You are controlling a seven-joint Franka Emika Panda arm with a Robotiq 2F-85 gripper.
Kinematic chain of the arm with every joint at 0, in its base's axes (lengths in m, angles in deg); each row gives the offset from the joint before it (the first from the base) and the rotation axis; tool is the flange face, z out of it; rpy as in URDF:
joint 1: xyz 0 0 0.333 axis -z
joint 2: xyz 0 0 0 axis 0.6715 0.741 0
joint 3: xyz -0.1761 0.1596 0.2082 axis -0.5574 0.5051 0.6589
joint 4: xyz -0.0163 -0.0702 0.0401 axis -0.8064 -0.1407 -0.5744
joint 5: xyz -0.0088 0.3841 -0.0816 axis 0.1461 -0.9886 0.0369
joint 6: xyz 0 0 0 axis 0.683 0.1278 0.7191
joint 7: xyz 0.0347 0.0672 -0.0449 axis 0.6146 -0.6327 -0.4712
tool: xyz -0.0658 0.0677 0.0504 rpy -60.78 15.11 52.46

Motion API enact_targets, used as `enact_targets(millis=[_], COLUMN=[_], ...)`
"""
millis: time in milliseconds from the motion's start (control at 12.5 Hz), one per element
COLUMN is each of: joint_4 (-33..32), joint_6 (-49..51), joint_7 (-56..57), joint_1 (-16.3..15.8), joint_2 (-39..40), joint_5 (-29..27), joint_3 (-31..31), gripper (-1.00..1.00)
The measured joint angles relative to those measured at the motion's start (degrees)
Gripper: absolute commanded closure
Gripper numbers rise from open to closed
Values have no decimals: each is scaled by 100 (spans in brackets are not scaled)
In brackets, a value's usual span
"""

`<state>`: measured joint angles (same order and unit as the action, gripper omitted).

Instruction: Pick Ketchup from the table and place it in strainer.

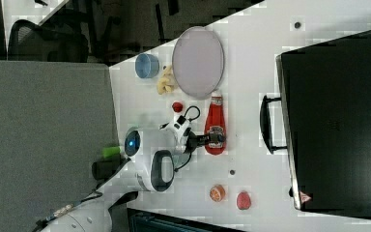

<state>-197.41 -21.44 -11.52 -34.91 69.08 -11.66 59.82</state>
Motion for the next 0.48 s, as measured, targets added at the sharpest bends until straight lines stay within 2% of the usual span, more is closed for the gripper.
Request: enact_targets(millis=[240,480], joint_4=[-90,-56], joint_6=[369,1153], joint_7=[0,-14], joint_1=[-5,-16], joint_2=[-270,-1119], joint_5=[38,-2], joint_3=[10,177], gripper=[-29,-29])
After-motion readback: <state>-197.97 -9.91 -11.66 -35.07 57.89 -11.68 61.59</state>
